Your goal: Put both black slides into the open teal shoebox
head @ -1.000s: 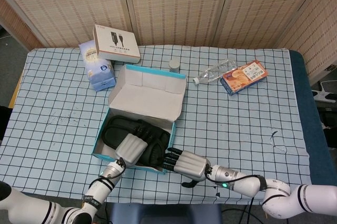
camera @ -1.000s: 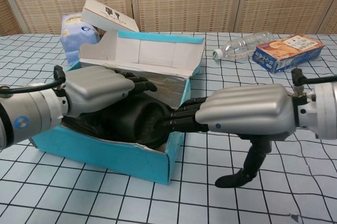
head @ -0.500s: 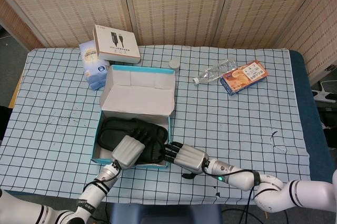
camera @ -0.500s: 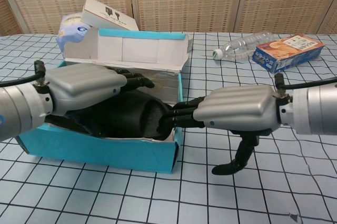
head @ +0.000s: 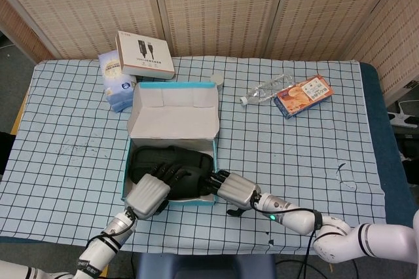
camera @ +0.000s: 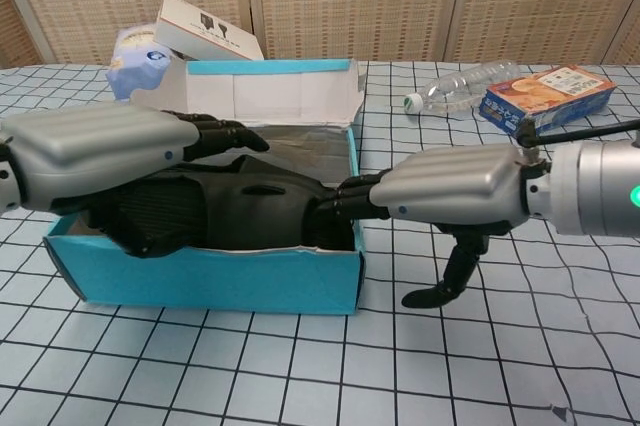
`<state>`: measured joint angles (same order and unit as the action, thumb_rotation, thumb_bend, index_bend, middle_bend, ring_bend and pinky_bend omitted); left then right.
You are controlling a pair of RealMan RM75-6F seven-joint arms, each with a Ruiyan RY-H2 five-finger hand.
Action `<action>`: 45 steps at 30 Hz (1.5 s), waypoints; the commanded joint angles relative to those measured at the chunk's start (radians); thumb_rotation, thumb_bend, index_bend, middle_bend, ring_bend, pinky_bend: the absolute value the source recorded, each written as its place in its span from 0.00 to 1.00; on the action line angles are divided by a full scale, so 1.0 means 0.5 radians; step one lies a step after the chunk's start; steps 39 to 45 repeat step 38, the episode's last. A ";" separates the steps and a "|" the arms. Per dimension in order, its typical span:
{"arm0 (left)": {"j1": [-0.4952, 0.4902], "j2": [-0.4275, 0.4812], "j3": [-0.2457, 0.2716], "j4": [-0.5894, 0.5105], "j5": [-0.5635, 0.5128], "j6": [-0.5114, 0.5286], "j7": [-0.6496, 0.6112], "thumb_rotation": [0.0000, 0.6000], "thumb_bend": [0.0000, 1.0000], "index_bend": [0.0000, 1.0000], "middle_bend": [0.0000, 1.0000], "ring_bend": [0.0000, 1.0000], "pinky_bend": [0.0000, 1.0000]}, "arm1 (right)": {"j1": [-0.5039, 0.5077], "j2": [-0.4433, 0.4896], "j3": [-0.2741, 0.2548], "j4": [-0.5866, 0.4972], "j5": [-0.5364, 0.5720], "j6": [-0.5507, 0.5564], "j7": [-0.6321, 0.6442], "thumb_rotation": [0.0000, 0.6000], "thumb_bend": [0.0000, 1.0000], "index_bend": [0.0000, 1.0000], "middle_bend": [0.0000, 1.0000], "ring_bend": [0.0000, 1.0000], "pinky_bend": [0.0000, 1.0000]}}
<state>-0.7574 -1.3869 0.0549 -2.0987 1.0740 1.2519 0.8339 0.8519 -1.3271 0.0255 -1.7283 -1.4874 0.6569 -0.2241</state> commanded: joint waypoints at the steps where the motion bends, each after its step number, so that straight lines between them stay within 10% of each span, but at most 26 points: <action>1: 0.052 0.067 -0.015 -0.061 0.125 0.027 -0.146 1.00 0.43 0.00 0.00 0.00 0.10 | -0.034 0.079 -0.020 -0.063 -0.097 0.099 0.115 0.87 0.26 0.00 0.00 0.00 0.00; 16: 0.001 0.019 -0.220 0.248 0.161 -0.137 -0.368 1.00 0.47 0.00 0.00 0.00 0.10 | -0.554 0.617 -0.227 -0.128 -0.599 1.201 0.636 0.88 0.25 0.00 0.00 0.00 0.00; 25: 0.561 0.191 0.288 0.513 1.006 0.608 -0.449 1.00 0.43 0.00 0.00 0.00 0.10 | -1.340 0.695 -0.401 -0.013 -0.264 1.905 0.332 0.88 0.25 0.00 0.00 0.00 0.00; 31: 1.099 0.119 0.390 1.163 1.037 1.170 -1.131 1.00 0.43 0.00 0.00 0.00 0.09 | -1.588 0.549 -0.371 0.073 -0.041 2.013 0.105 0.88 0.25 0.00 0.00 0.00 0.00; 45: 1.142 0.229 0.334 1.157 0.980 1.096 -1.295 1.00 0.43 0.00 0.00 0.00 0.08 | -1.625 0.584 -0.323 0.035 -0.058 2.034 0.200 0.87 0.25 0.00 0.00 0.00 0.00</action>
